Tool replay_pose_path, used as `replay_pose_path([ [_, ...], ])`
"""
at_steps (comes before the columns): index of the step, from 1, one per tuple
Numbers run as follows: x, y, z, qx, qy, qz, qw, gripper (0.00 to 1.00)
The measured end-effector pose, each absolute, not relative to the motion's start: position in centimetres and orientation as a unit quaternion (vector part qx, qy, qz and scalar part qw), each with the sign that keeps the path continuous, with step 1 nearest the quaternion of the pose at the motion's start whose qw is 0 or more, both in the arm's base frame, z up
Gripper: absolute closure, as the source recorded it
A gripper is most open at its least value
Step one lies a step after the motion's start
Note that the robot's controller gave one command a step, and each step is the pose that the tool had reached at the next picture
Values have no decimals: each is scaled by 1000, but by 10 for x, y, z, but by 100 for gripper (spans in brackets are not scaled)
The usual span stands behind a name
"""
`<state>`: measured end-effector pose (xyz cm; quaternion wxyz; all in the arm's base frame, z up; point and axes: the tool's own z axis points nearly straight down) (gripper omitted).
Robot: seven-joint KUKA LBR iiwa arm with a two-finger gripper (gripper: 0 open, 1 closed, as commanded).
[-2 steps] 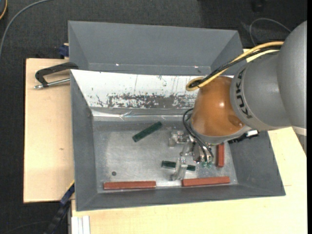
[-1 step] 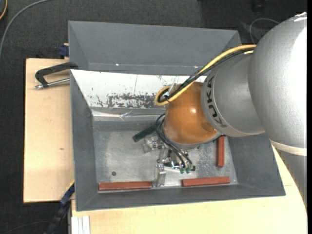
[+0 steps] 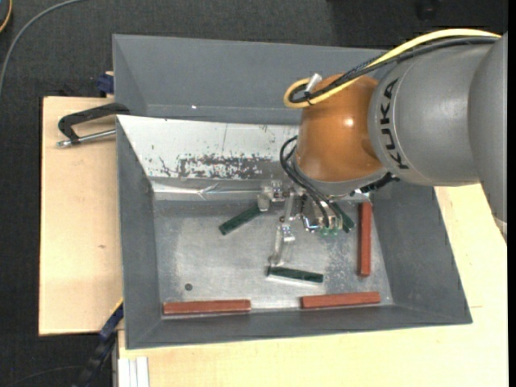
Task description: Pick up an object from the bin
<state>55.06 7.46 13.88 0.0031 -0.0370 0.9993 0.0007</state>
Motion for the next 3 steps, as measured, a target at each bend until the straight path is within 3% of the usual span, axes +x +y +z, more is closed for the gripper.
replay_pose_path([
  [1,593,106,69,-157,988,1,2,0],
  [2,594,105,71,-157,988,1,3,100],
  [3,568,100,283,-201,980,0,8,100],
])
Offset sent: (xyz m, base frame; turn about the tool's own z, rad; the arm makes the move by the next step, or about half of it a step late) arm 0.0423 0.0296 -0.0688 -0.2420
